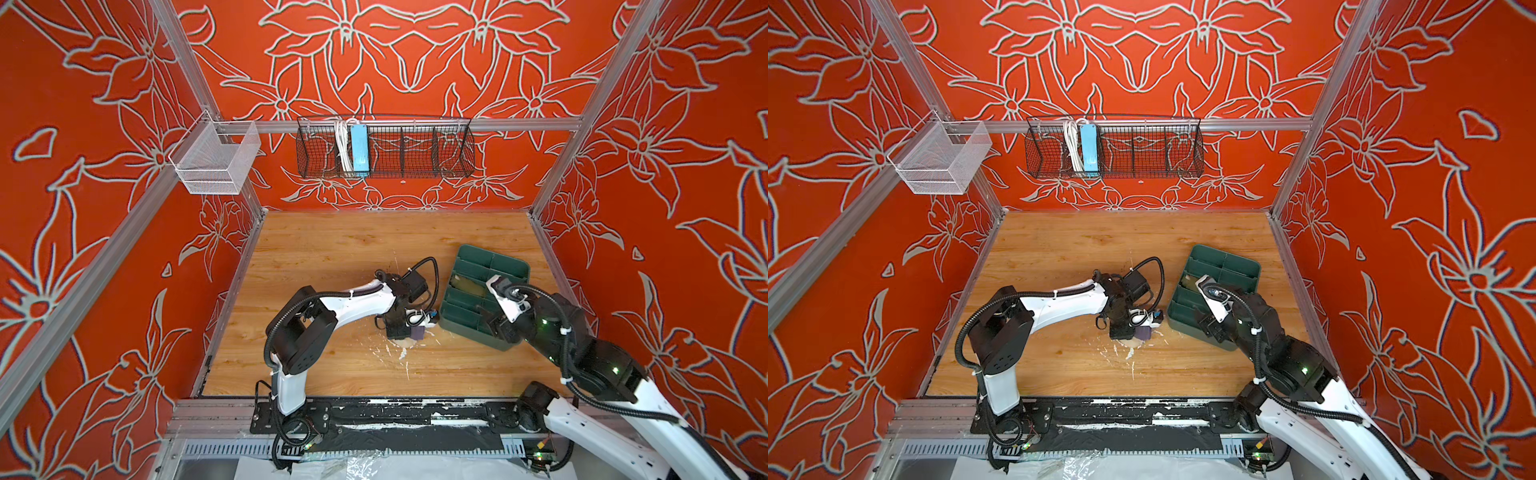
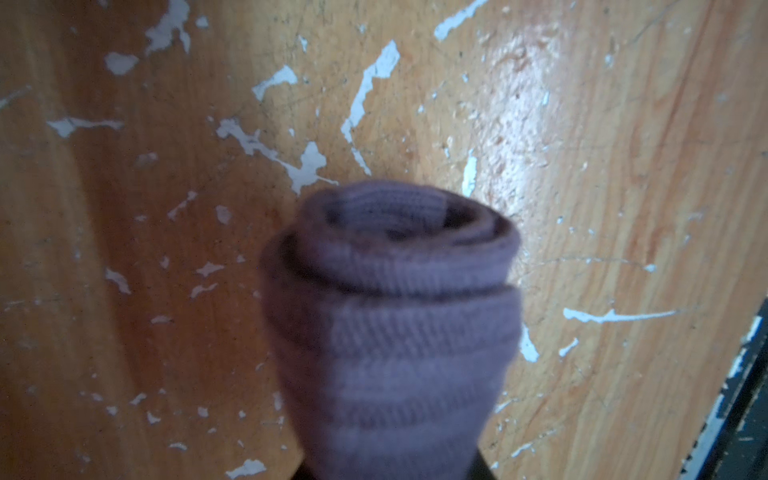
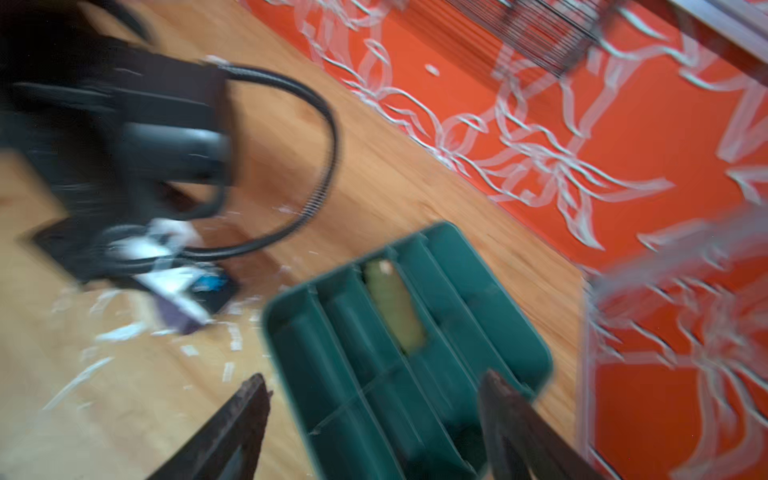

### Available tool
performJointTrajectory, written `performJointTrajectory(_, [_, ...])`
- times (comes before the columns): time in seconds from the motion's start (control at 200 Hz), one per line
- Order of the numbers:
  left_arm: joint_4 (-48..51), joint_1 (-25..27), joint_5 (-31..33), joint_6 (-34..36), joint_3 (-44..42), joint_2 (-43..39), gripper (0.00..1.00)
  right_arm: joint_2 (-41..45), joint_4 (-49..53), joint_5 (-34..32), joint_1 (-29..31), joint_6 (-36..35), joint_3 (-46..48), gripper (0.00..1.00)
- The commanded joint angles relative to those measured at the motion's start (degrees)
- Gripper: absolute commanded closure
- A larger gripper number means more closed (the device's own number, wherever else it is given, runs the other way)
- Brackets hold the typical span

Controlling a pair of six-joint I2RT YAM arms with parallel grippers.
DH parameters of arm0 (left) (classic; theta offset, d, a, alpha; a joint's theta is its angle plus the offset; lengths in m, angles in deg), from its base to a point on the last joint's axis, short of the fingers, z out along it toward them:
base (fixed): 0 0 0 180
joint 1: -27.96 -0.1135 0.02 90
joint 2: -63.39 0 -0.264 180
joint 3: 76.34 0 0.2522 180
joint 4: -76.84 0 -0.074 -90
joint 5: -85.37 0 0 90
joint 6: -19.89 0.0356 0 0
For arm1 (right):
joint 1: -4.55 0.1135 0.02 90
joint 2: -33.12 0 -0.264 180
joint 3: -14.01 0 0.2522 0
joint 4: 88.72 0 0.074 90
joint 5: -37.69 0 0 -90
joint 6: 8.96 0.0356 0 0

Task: Roll the socks
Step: 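Lift the rolled sock with the left gripper while the right gripper moves to the tray, then carry the rolled sock over the green tray while the right gripper grips the tray edge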

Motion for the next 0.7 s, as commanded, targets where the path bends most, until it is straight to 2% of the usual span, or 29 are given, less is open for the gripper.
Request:
performJointTrajectory(0.0, [4.5,0.9,-5.5,1.6,-3.9,3.2,0.81,-3.3,5.0,-12.0,-0.9,14.1,-4.5,0.19])
performJointTrajectory(0.11, [2.2,0.8,-3.5,1.8,-5.5,1.2,0.87,-6.1,8.0,-6.9,-4.2,22.7,-7.1,0.19])
performJointTrajectory(0.165, [0.8,0.9,-2.2,2.0,-6.3,0.0,1.00,-7.0,8.2,-3.0,-6.8,25.8,-7.5,0.19])
performJointTrajectory(0.275, [-2.5,0.9,-1.0,3.6,-8.2,-3.3,1.00,-9.9,5.0,8.3,-14.9,28.9,-5.4,0.20])
performJointTrajectory(0.39, [-4.8,0.9,-2.1,7.7,-9.7,-6.5,1.00,-16.9,3.1,24.0,-28.0,33.7,-4.1,0.21])
performJointTrajectory(0.45, [-5.4,0.9,-2.2,8.9,-9.7,-8.0,1.00,-18.7,1.9,29.4,-32.8,35.5,-3.5,0.23])
performJointTrajectory(0.515, [-6.4,0.9,-2.2,10.0,-9.9,-10.0,1.00,-18.7,0.0,31.3,-36.1,36.6,-2.4,0.23])
performJointTrajectory(0.696, [-6.6,0.9,-0.3,12.6,-8.3,-14.4,1.00,-18.2,0.7,30.1,-43.3,36.0,-2.6,0.23])
